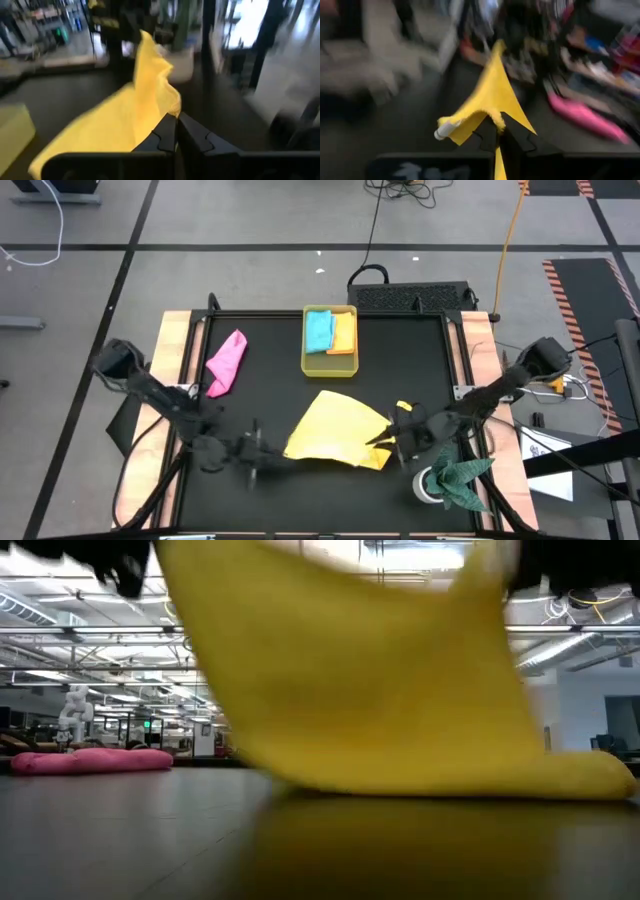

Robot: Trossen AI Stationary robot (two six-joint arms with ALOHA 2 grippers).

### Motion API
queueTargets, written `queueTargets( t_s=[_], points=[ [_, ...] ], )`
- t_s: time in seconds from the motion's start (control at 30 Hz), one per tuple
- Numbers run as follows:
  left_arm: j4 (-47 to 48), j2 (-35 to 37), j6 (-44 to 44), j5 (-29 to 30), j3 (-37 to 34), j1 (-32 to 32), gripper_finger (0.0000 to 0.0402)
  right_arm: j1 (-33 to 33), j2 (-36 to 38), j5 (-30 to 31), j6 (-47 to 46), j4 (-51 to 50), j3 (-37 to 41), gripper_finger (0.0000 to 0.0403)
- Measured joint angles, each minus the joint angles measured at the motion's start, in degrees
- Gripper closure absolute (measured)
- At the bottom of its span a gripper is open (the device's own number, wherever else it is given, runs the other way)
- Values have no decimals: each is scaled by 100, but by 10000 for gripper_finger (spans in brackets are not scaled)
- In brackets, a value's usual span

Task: Fold microfiber towels
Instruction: Fold the yellow towel

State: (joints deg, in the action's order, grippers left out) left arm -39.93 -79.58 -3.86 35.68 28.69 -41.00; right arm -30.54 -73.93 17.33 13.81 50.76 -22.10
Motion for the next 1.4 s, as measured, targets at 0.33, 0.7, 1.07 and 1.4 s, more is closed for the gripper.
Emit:
queueTargets(
  t_s=[0.33,0.7,1.07,1.4],
  points=[
    [-1419,1176,1108,-220,247,-352,392,-156,437,-1988,-1273,-34,-1592,402],
    [317,1184,2457,1687,1402,-169,398,-38,1338,-151,179,-1150,-1922,402],
    [196,1201,4370,2153,1434,1161,393,882,1614,1924,1816,-1776,-1916,403],
    [1392,1478,4611,684,1439,340,393,-73,1826,1537,1295,-2614,-1863,403]
  ],
)
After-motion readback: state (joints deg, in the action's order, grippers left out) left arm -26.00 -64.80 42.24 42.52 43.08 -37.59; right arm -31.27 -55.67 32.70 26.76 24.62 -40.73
